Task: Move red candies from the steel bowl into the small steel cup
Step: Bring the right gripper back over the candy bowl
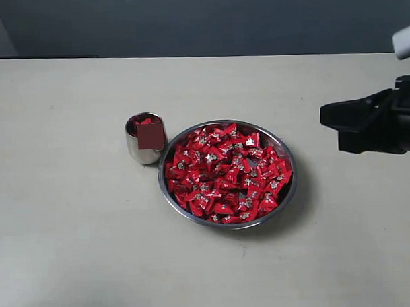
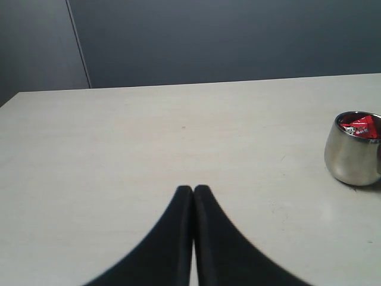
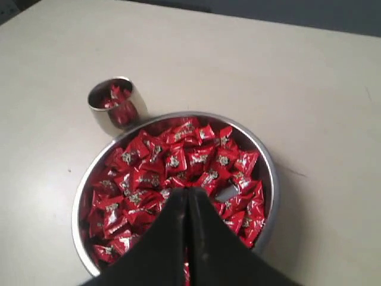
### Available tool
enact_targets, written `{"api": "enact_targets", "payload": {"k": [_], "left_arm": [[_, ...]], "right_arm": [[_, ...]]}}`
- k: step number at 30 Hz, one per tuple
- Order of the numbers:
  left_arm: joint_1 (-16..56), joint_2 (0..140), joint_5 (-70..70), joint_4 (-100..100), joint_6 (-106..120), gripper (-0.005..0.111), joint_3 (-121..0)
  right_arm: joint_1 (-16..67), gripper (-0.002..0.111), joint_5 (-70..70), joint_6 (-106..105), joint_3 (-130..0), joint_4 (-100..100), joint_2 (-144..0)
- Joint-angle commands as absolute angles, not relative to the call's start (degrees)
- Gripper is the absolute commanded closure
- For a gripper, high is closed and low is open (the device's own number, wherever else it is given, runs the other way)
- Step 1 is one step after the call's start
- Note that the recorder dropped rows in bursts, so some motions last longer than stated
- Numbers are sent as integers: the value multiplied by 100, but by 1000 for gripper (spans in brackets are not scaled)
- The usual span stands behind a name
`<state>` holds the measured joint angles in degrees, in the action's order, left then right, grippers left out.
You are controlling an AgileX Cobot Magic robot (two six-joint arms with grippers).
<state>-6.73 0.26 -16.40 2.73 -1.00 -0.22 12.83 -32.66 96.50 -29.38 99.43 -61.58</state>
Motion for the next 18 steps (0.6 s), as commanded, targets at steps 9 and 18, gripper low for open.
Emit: {"api": "enact_targets", "payload": {"k": [9,18], "left_arm": [[-677,0,-1629,257,-112,106,0],[-677,0,-1629,257,-112,106,0]], "right_arm": [[1270,109,-3293,6383,-2950,7461,-7356],[2011,109,-2303,6128,-3156,7646,-8259]]}}
